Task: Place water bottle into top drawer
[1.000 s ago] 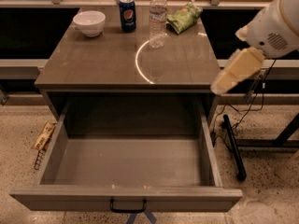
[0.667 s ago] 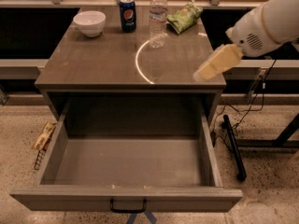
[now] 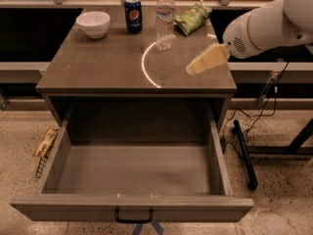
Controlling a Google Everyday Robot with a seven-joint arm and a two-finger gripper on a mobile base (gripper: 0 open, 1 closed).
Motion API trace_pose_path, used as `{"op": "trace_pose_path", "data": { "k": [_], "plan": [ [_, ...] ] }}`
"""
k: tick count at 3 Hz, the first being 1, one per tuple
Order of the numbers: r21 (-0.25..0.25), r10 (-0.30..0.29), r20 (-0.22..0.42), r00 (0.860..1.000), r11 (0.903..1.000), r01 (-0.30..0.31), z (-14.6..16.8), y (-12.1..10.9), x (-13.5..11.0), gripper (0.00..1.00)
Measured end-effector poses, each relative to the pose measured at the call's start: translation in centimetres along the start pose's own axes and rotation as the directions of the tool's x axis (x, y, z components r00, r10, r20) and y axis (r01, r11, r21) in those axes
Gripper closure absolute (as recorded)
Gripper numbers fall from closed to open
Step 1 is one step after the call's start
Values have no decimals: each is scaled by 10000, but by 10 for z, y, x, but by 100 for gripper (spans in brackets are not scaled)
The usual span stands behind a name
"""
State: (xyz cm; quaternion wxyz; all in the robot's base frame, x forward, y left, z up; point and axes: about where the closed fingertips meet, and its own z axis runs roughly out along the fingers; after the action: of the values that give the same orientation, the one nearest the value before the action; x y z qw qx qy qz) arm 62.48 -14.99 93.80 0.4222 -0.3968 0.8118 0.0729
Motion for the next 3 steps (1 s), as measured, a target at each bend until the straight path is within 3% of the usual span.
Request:
{"op": "trace_pose_path", "data": {
  "k": [1,2,3],
  "plan": [
    [170,354,-259,9990,9992,-349,13,6,18,0],
    [1041,352,310,9989,9938,-383,49,-18,17,0],
    [2070,414,1331,9902,9759,-686,84,-63,1,0]
  ]
}}
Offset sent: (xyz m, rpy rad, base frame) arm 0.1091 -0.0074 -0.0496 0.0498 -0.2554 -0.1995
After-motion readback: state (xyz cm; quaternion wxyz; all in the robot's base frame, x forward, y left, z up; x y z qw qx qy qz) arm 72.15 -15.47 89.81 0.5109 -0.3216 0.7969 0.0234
